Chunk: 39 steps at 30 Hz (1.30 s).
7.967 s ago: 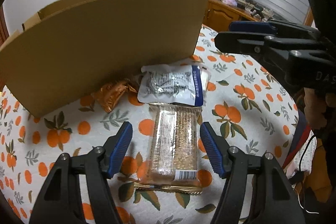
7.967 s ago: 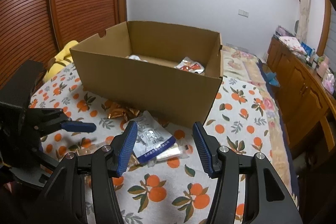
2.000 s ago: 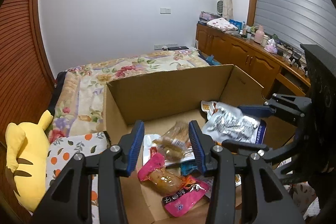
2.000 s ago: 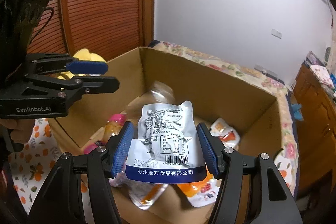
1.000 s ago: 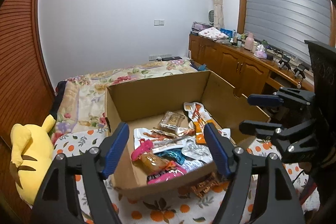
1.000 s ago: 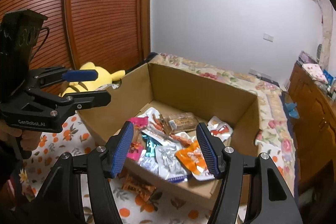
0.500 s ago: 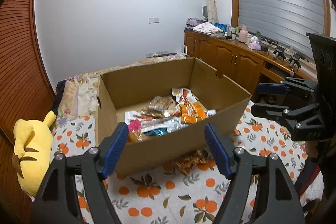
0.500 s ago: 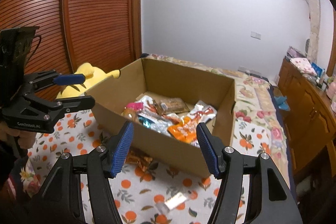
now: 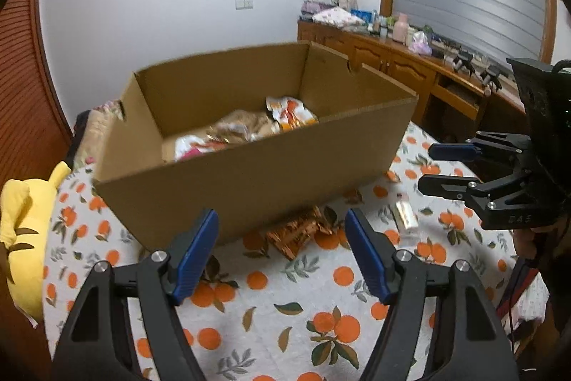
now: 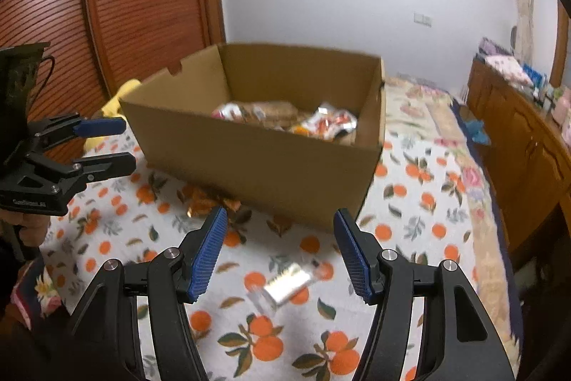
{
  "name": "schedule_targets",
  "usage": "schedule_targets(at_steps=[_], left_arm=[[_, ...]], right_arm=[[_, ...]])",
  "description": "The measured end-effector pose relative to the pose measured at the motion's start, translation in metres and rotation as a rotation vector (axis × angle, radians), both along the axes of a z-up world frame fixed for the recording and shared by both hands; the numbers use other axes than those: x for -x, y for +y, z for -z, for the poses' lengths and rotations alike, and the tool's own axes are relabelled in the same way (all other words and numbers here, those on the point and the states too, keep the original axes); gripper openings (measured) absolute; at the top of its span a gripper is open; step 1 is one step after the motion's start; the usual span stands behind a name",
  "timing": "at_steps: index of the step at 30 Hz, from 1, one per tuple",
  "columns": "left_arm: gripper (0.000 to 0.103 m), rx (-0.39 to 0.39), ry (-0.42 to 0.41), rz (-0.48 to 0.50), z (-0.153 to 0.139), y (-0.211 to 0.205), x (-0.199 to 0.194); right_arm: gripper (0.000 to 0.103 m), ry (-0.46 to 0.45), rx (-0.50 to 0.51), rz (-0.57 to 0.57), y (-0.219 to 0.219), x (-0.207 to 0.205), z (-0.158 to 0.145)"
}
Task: Organize snacks
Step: 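Move both tools back toward the remaining snacks on the table, then grasp the brown wrapper with left tool while right tool grasps the small clear packet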
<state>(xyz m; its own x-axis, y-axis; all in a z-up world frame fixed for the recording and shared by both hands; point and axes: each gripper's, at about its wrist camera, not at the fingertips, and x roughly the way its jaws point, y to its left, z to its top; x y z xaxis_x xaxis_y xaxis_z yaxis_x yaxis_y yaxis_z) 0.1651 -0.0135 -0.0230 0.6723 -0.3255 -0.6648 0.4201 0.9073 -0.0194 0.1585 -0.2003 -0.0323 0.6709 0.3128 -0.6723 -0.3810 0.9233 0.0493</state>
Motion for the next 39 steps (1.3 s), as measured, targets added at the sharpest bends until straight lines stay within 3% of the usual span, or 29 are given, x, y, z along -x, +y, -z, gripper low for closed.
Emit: schedule_targets(at_steps=[1,14,22,28,33,39], left_arm=[[0.07,-0.005,0.007,0.006,0.004,-0.002,0.0],[0.056,-0.081,0.092,0.11,0.037,-0.037,-0.027],[0.056,-0.134,0.145,0.128,0.055,-0.047,-0.041],[0.055,-0.15,0.165,0.135,0.061,-0.051,-0.044],[0.041,-0.141,0.195,0.155,0.062,-0.053,-0.041],[0.042,-0.124,0.215,0.21,0.057,-0.059,-0.024]], right_arm=[[0.055,0.013,-0.003,-0.005,0.0,-0.001,0.005],[0.049,0.131,0.006,0.059,-0.009,-0.016,0.055],[0.022,0.147,0.03,0.054,-0.015,-0.009,0.067],[0.02,0.151,-0.01,0.05,-0.022,-0.006,0.068],[0.02,0.151,-0.007,0.047,-0.021,-0.005,0.067],[0.02,0.151,-0.008,0.047,-0.02,-0.005,0.067]])
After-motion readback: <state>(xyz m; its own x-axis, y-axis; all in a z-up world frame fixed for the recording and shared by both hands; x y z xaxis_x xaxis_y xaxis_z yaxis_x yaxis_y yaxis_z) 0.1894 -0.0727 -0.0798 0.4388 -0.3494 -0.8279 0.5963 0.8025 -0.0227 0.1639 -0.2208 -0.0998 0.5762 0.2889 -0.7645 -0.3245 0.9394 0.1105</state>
